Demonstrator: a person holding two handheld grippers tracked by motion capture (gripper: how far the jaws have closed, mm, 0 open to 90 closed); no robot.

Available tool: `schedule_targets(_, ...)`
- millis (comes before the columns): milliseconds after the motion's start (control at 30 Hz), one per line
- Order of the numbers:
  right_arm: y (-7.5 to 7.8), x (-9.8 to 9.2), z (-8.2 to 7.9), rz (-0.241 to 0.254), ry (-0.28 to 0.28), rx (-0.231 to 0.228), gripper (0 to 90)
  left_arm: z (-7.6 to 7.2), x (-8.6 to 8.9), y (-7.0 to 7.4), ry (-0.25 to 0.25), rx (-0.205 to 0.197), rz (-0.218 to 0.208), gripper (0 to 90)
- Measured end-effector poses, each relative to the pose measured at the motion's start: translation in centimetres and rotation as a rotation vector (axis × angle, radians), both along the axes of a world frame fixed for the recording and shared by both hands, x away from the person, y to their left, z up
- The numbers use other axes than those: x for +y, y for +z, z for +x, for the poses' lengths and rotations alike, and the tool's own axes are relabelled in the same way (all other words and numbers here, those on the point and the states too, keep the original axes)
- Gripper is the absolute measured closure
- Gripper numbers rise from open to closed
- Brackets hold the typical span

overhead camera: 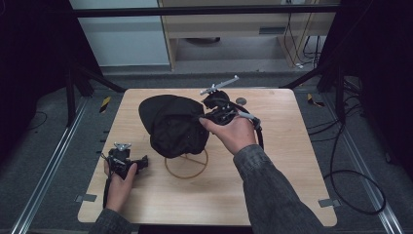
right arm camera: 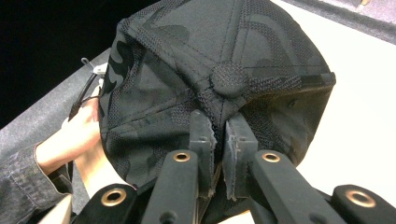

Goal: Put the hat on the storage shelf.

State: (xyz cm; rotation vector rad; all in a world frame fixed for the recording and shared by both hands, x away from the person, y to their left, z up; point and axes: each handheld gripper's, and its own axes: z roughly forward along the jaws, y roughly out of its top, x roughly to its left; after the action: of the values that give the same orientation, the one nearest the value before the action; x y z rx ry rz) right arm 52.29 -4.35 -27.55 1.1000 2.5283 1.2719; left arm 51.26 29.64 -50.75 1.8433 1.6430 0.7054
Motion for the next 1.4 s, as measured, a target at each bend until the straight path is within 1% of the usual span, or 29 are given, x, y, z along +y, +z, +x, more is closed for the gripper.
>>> schedule_targets(100,0.00,-0.05,0.07,0.002,0.000,-0.004,82.8,0.00,0.01,0.00,-0.001,0.001,0.001,0.0)
schedule_targets(400,0.05,-0.02,0.29,0.008,-0.007,0.004,79.0,0.00,0.01,0.01,-0.002,0.002,0.002,0.0)
schedule_targets(600,0.14,-0.03,0.30,0.013,-0.011,0.001,73.7,0.00,0.02,0.01,-0.002,0.002,0.002,0.0)
schedule_targets(867,0.15,-0.03,0.44,0.019,-0.011,-0.001,72.3,0.00,0.00,-0.01,0.001,0.000,0.000,0.0)
schedule_targets(1167,0.34,-0.22,0.44,0.037,-0.015,-0.001,70.8,0.00,0.00,0.00,0.001,-0.001,0.000,0.0)
schedule_targets(1233,0.41,-0.29,0.38,0.038,-0.019,0.005,70.2,0.00,0.00,-0.01,0.001,-0.001,0.000,0.0)
schedule_targets(1400,0.61,-0.75,0.31,0.047,-0.021,-0.003,68.7,0.00,0.00,0.00,0.001,-0.001,0.000,0.0)
